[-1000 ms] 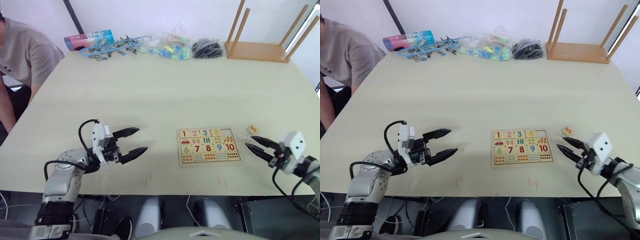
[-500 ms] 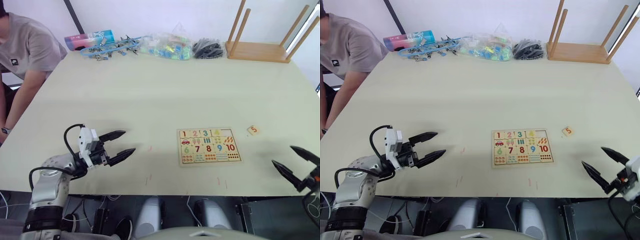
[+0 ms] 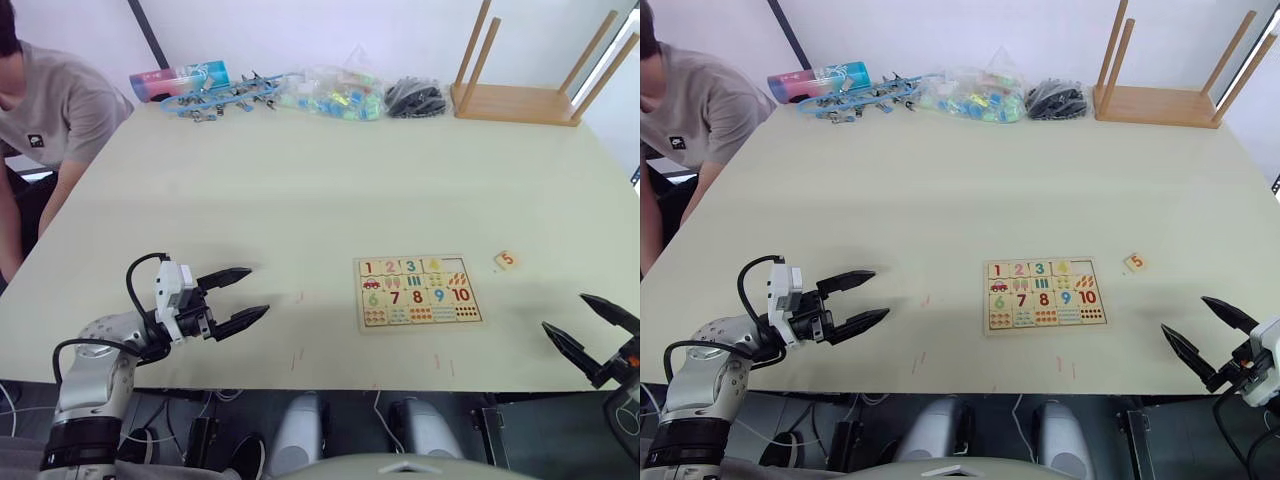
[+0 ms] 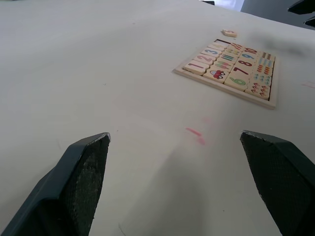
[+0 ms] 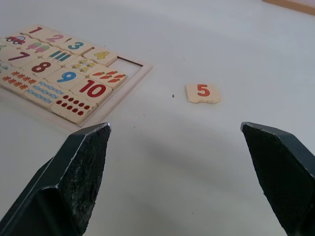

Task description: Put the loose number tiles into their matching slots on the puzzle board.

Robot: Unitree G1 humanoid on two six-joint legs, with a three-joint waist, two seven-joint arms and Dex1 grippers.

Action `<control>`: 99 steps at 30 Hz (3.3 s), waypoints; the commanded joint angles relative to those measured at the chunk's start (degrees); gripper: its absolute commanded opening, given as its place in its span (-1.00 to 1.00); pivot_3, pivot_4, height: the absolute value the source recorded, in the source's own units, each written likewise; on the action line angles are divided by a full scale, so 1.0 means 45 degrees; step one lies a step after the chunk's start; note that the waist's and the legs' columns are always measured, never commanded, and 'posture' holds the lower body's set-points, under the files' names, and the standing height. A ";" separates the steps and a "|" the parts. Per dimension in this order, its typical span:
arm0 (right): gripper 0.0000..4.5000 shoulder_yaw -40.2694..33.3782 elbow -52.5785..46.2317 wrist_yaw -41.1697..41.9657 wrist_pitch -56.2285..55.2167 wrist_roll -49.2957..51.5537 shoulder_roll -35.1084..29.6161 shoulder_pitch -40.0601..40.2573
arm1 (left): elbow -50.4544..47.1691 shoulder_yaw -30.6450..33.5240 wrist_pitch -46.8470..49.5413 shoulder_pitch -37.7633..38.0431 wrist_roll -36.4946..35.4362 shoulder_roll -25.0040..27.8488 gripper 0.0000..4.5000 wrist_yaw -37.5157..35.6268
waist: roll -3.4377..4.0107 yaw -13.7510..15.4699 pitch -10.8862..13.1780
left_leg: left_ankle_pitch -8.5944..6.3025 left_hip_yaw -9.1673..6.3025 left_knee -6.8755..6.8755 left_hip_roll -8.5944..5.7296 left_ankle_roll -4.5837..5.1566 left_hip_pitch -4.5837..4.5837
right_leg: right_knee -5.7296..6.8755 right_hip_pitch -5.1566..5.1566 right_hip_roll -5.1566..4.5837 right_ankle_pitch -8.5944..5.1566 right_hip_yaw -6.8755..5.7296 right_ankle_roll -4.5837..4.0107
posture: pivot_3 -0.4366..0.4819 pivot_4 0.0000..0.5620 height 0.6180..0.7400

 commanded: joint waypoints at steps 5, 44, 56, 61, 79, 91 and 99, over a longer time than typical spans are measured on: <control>0.97 -0.0271 0.0002 0.0165 -0.0079 0.0294 -0.0243 -0.0099 | -0.0262 0.0378 -0.0195 -0.0035 -0.0329 0.0153 1.00 -0.0184 | 0.0000 0.0009 0.0000 | 0.0000 0.0000 0.0000 -0.0001 0.0000 0.0000 | 0.0000 0.0000 0.0000 0.0000 0.0000 0.0001 | -0.05 -0.47 0.95; 0.97 0.2709 0.2548 -0.0831 0.3515 -0.1384 -0.2618 -0.5089 | -0.0532 -0.1081 -0.0144 -0.2314 -0.0375 0.0106 1.00 -0.2275 | -0.0001 0.0001 -0.0002 | 0.0002 0.0001 0.0011 -0.0028 0.0002 -0.0006 | 0.0003 0.0000 0.0012 0.0025 -0.0001 0.0044 | -0.05 -0.47 0.95; 0.97 0.4866 0.5649 -0.0929 0.4108 -0.2965 -0.2614 -0.8676 | -0.0633 -0.1465 -0.0067 -0.3105 -0.0623 0.0027 1.00 -0.2848 | 0.0000 -0.0022 0.0001 | 0.0002 0.0004 0.0018 -0.0032 0.0002 -0.0014 | 0.0004 -0.0002 0.0022 0.0028 -0.0001 0.0048 | -0.05 -0.47 0.95; 0.97 0.5459 0.5888 -0.0773 0.4426 -0.3162 -0.2336 -0.9009 | -0.0907 -0.1407 0.0004 -0.2980 -0.0831 0.0060 1.00 -0.3005 | -0.0003 -0.0026 -0.0001 | 0.0002 0.0001 0.0016 -0.0028 0.0001 -0.0016 | 0.0005 -0.0002 0.0022 0.0027 -0.0003 0.0048 | -0.05 -0.47 0.95; -0.31 0.4363 0.3599 -0.2647 0.5681 -0.2775 -0.1695 -0.7345 | -0.0589 -0.1523 -0.0346 -0.3026 -0.0841 -0.0050 1.00 -0.3635 | -0.0024 0.0017 -0.0014 | 0.0002 -0.0012 0.0026 -0.0021 0.0001 -0.0011 | 0.0011 0.0011 0.0021 0.0028 -0.0009 0.0048 | -0.05 -0.47 0.95; -0.31 0.2452 -0.4463 -0.8013 1.0624 -0.1492 0.1503 -0.3466 | 0.0095 -0.1764 -0.0671 -0.3555 -0.0743 -0.0096 1.00 -0.4363 | -0.0023 -0.0006 -0.0014 | 0.0001 -0.0041 0.0022 -0.0017 0.0001 -0.0027 | 0.0011 0.0008 0.0017 0.0026 -0.0037 0.0046 | -0.05 -0.47 0.95; -0.31 0.1753 -0.6938 -1.0205 1.2952 -0.0720 0.3669 -0.2614 | 0.0152 -0.1865 -0.0800 -0.3512 -0.0846 -0.0008 1.00 -0.4425 | -0.0023 -0.0017 -0.0015 | 0.0002 -0.0029 0.0017 -0.0013 0.0001 -0.0030 | 0.0010 -0.0004 0.0017 0.0024 -0.0021 0.0045 | -0.05 -0.47 0.95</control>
